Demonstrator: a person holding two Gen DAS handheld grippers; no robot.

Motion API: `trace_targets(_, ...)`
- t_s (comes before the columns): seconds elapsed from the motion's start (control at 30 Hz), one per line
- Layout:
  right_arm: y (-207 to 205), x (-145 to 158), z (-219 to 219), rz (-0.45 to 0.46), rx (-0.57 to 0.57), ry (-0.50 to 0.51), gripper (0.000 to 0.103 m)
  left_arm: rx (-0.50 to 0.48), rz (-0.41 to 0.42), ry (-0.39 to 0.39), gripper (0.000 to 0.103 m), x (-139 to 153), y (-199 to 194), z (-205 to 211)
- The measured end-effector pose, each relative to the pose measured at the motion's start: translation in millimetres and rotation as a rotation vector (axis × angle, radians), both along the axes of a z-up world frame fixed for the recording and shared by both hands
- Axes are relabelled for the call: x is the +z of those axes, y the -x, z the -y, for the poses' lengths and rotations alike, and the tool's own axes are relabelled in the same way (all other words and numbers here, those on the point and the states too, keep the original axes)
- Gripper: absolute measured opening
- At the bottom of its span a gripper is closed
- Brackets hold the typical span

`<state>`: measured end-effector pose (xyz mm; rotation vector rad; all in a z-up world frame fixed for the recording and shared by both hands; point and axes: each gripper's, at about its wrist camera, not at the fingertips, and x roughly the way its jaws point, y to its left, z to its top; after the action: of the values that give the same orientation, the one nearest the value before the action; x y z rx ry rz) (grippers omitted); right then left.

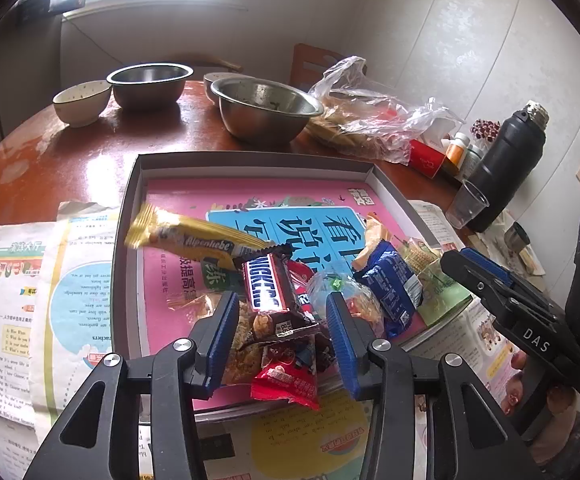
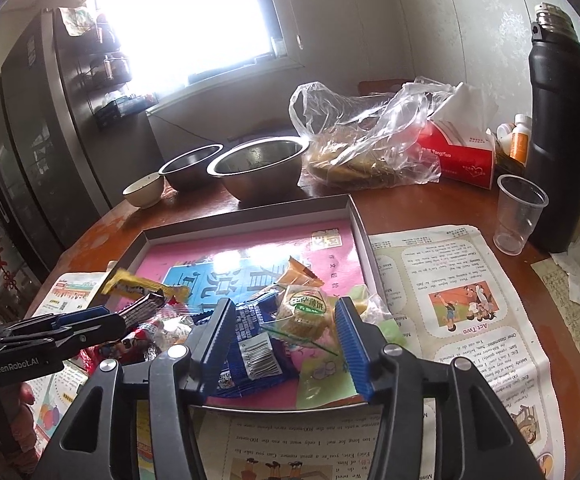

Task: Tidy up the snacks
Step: 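Open both grippers to release the Snickers bar and biscuit in the tray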

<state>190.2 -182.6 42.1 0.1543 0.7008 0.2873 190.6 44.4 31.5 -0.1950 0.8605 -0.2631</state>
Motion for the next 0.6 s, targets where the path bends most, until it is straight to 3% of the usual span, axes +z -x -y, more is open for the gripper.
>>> trace_targets(0.13, 2, 2, 0, 0.003, 0.0, 0.002, 0.052, 0.002, 0.006, -0.005, 0.058, 2, 1, 0)
trace_targets(0.6, 12, 18, 2, 0.038, -0.026, 0.006, 0.063, 0.007, 0.08, -0.016, 0.075, 29, 22, 0)
